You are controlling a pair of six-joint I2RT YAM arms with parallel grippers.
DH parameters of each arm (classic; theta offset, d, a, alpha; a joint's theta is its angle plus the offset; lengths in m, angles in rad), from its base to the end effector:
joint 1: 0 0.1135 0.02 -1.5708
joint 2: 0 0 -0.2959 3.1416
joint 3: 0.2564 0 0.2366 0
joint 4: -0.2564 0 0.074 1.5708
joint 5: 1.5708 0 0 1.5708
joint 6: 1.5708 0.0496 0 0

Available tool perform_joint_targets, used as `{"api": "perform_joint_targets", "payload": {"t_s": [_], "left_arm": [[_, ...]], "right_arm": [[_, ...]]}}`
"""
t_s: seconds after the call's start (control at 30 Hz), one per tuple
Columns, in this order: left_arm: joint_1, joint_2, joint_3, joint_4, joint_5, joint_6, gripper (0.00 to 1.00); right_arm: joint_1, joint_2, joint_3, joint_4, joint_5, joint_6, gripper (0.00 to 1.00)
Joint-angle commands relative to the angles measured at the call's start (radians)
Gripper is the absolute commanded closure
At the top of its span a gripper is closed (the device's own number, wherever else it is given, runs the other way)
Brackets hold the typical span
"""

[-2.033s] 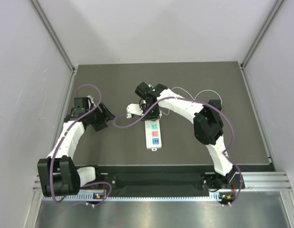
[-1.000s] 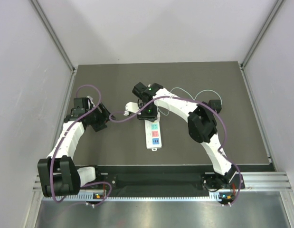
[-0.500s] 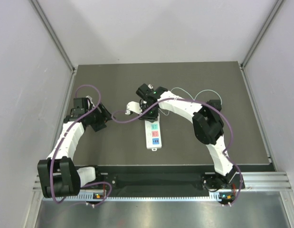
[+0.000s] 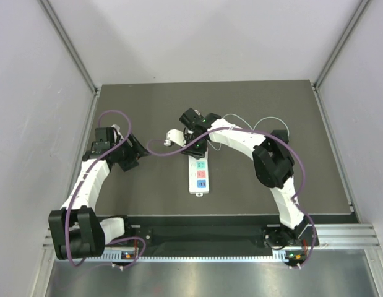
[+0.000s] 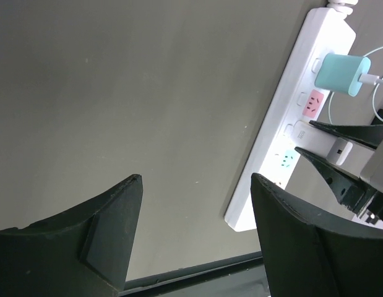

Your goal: Insert the plug

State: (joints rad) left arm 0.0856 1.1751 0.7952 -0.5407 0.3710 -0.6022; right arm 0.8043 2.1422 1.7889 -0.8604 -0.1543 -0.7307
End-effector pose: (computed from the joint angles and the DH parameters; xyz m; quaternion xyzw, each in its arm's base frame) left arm 0.2143 0.0003 0.2617 -0.2586 0.8967 -0.2492 0.2589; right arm 0.3125 0.3356 0.2243 -0.6911 0.6966 0.0823 0.1742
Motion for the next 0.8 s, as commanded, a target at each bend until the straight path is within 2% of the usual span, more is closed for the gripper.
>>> {"api": "perform_joint_targets", "payload": {"t_s": [0.0, 0.13, 0.4, 0.47, 0.5, 0.6, 0.73, 0.77], "left_arm": [[0.009, -0.041, -0.004, 0.036, 0.02, 0.015, 0.25], [0.008, -0.043, -0.002, 0.03, 0.029, 0.018, 0.25], [0.008, -0.051, -0.001, 0.028, 0.029, 0.019, 0.25], [0.008, -0.051, -0.001, 0.028, 0.032, 0.019, 0.25], [0.008, -0.049, -0.002, 0.027, 0.034, 0.019, 0.25], [0.009, -0.054, -0.001, 0.03, 0.039, 0.021, 0.24], [0.008, -0.065, -0.016, 0.047, 0.066, 0.022, 0.23], [0.008, -0.061, -0.017, 0.048, 0.072, 0.022, 0.23]], "right_arm": [[-0.022, 0.039, -0.01, 0.072, 0.11, 0.028, 0.77], [-0.022, 0.045, 0.049, 0.069, 0.147, 0.01, 0.69], [-0.062, 0.107, 0.187, 0.078, 0.199, -0.016, 0.69], [-0.066, 0.116, 0.23, 0.07, 0.202, -0.027, 0.66], [-0.066, 0.12, 0.243, 0.066, 0.206, -0.035, 0.6], [-0.066, 0.13, 0.322, 0.028, 0.213, -0.032, 0.51], [-0.062, 0.044, 0.293, 0.047, 0.157, -0.018, 0.47], [-0.057, 0.018, 0.273, 0.099, 0.157, -0.003, 0.45]]}}
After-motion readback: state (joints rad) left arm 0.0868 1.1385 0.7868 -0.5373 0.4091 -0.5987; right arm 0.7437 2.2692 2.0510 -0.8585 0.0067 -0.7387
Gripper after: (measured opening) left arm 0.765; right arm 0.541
